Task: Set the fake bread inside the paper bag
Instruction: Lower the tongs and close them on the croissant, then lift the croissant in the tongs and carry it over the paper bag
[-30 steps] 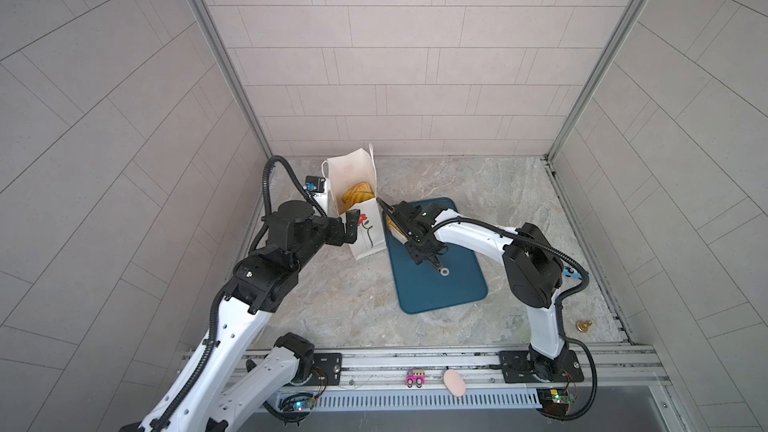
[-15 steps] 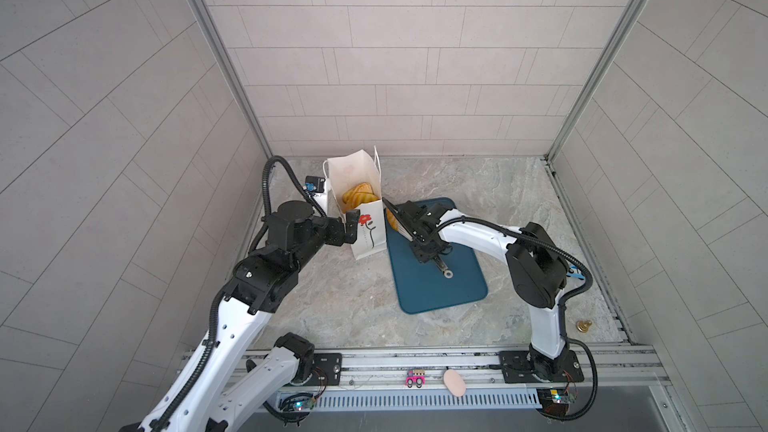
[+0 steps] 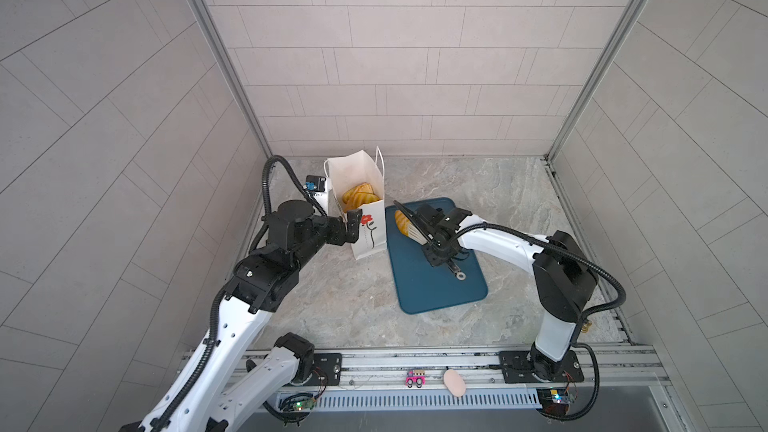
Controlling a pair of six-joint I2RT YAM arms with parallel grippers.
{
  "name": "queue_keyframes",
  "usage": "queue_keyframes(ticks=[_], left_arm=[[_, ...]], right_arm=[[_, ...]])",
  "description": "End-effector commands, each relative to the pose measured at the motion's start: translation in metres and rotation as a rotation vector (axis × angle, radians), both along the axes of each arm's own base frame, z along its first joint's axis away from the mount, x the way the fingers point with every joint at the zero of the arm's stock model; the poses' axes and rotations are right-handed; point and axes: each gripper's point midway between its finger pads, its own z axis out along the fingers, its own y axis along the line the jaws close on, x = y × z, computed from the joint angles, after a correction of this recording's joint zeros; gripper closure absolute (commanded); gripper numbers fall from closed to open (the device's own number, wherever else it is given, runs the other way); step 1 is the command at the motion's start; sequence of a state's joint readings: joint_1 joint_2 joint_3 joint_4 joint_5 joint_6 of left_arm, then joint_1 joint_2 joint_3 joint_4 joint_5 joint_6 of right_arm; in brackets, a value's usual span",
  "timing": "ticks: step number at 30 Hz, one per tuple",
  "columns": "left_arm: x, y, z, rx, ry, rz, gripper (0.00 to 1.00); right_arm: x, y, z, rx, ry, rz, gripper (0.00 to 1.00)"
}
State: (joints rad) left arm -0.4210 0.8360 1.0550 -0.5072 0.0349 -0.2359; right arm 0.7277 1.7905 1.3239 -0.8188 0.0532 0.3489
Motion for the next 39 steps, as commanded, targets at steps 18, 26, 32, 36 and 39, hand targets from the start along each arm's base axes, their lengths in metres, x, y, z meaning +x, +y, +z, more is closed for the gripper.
queue_keyframes(ticks=[18, 26, 32, 36, 39], left_arm=[[0.004, -0.010, 0.032, -0.079, -0.057, -0.037, 0.00], [0.006, -0.015, 0.038, -0.063, -0.061, -0.063, 0.00], [0.005, -0.017, 0.041, -0.054, -0.070, -0.083, 0.00], [0.001, -0.015, 0.044, -0.039, -0.082, -0.086, 0.00], [0.001, -0.010, 0.046, -0.030, -0.093, -0.070, 0.00]], right_arm=[[0.000, -0.025, 0.080, 0.138, -0.218, -0.059, 0.74], [0.009, -0.030, 0.128, 0.169, -0.313, -0.061, 0.75], [0.015, -0.026, 0.164, 0.210, -0.385, -0.046, 0.75], [0.021, -0.021, 0.188, 0.245, -0.432, -0.037, 0.75], [0.021, -0.014, 0.204, 0.288, -0.450, -0.014, 0.75]])
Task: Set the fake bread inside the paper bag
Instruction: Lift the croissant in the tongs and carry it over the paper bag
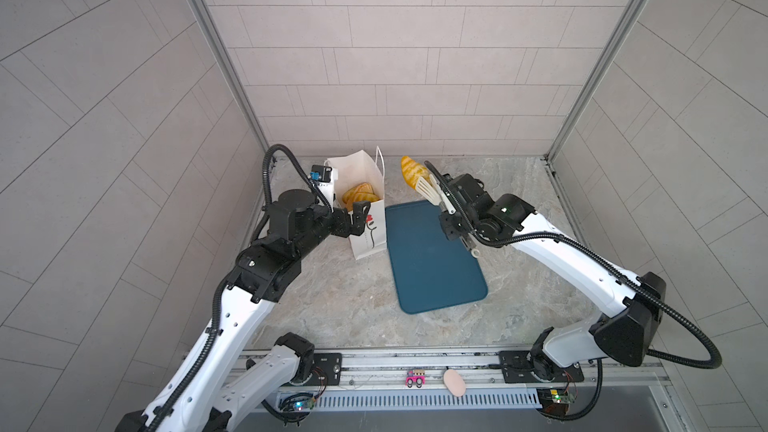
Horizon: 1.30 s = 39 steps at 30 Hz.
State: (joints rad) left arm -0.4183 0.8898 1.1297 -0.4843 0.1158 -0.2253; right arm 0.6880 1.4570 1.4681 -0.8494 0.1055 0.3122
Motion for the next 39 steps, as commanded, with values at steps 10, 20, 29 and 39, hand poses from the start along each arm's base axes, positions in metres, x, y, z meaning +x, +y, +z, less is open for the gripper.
queue_keyframes(ticks=[10, 20, 29, 39], left_arm=[[0.003, 0.021, 0.020, -0.017, -0.048, 0.070, 0.00], [0.008, 0.037, 0.014, -0.063, -0.029, 0.118, 0.00], [0.006, 0.044, 0.013, -0.067, -0.029, 0.135, 0.00], [0.005, 0.048, 0.011, -0.076, -0.023, 0.144, 0.00]], right_arm=[[-0.003, 0.019, 0.067, 0.111, -0.154, 0.092, 0.75], [-0.007, 0.042, 0.103, 0.140, -0.269, 0.174, 0.75], [-0.005, 0.063, 0.127, 0.159, -0.332, 0.229, 0.75], [-0.007, 0.098, 0.133, 0.171, -0.355, 0.309, 0.74]])
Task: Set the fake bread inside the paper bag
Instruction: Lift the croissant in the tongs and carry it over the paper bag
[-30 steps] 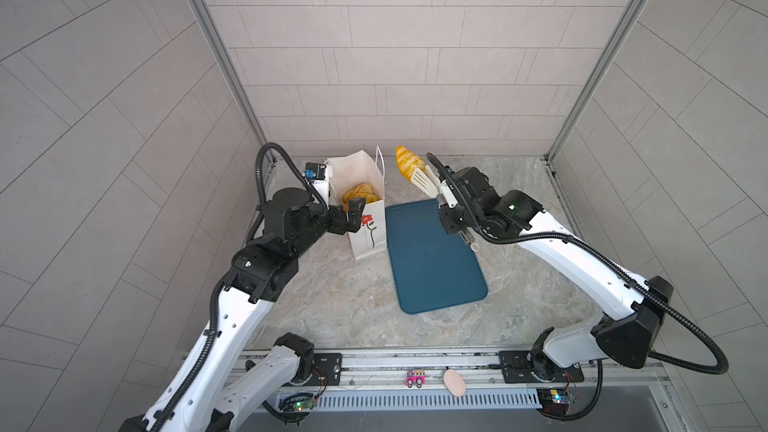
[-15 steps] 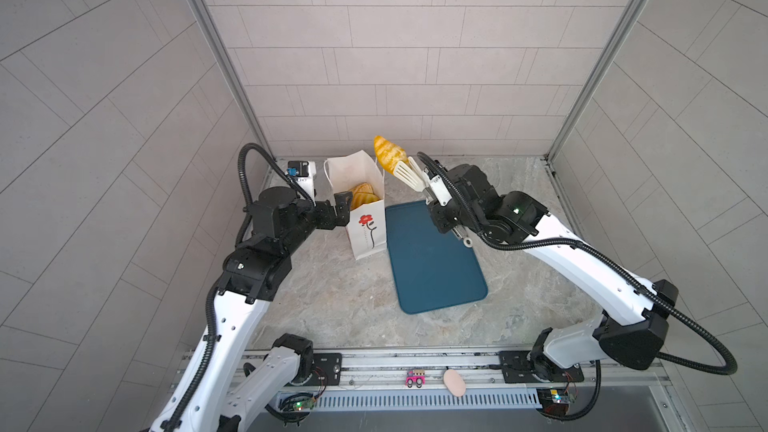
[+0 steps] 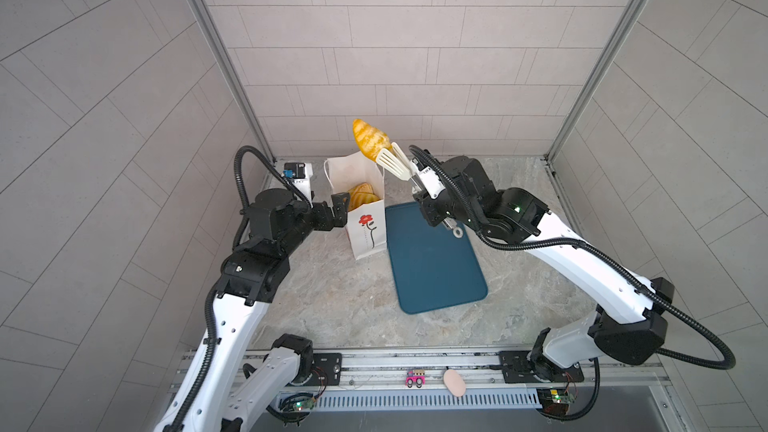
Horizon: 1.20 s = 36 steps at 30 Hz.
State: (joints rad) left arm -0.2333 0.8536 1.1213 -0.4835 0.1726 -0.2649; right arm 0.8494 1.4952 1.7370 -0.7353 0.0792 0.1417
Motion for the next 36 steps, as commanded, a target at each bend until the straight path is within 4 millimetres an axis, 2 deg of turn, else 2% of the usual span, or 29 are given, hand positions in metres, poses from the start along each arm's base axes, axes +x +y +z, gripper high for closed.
queue_keyframes(ticks=[1, 7, 16, 25, 30, 36], left_arm=[[-0.003, 0.002, 0.004, -0.013, -0.017, 0.003, 0.00], [-0.006, 0.009, -0.002, -0.020, -0.002, 0.022, 0.00], [-0.007, 0.015, -0.007, -0.036, 0.010, 0.034, 0.00], [-0.007, 0.016, -0.010, -0.044, 0.017, 0.030, 0.00], [-0.007, 0.015, -0.009, -0.044, 0.017, 0.025, 0.00], [-0.008, 0.015, -0.010, -0.044, 0.017, 0.024, 0.00]], right_arm=[[0.004, 0.017, 0.017, 0.035, -0.051, 0.026, 0.74], [0.006, 0.035, 0.002, 0.016, -0.007, 0.057, 0.74], [0.011, 0.047, -0.024, -0.015, 0.072, 0.053, 0.73], [0.017, 0.046, -0.051, -0.090, 0.151, 0.001, 0.73], [0.022, 0.045, -0.055, -0.104, 0.174, -0.026, 0.71], [0.026, 0.042, -0.057, -0.125, 0.175, -0.043, 0.62]])
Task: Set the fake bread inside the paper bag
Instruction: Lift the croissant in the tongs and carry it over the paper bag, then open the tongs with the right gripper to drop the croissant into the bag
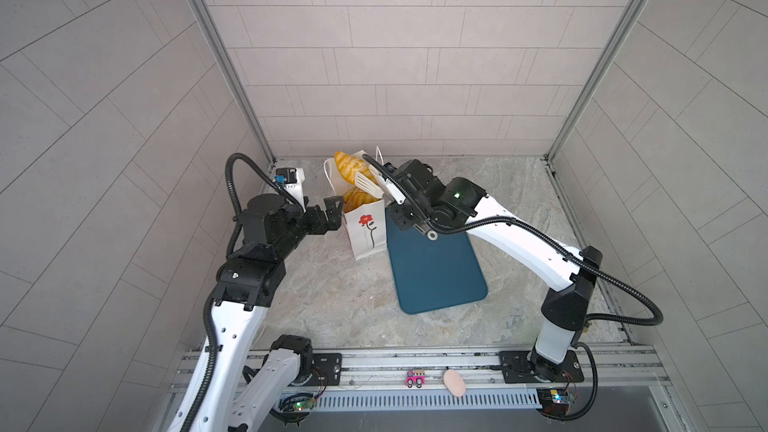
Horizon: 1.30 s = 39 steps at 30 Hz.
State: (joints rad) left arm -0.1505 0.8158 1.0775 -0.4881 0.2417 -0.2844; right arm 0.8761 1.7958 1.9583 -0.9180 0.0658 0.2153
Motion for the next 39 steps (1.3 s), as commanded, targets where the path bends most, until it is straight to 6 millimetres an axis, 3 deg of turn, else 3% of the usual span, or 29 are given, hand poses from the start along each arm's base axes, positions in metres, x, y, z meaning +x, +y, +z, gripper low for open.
queue_keyframes(ticks=[1, 13, 32, 39], left_arm=[[-0.004, 0.001, 0.000, -0.007, -0.001, 0.000, 0.00], [-0.005, -0.001, 0.003, -0.024, -0.006, -0.011, 0.00], [-0.008, -0.003, 0.005, -0.044, -0.011, -0.016, 0.00], [-0.008, -0.001, 0.005, -0.050, -0.013, -0.006, 0.00]], right_arm=[[0.005, -0.004, 0.016, 0.016, -0.038, -0.032, 0.60], [0.005, -0.005, 0.024, 0.029, -0.050, -0.029, 0.46], [-0.006, -0.015, 0.051, 0.072, -0.112, 0.011, 0.48], [-0.012, -0.032, 0.059, 0.074, -0.159, -0.009, 0.48]])
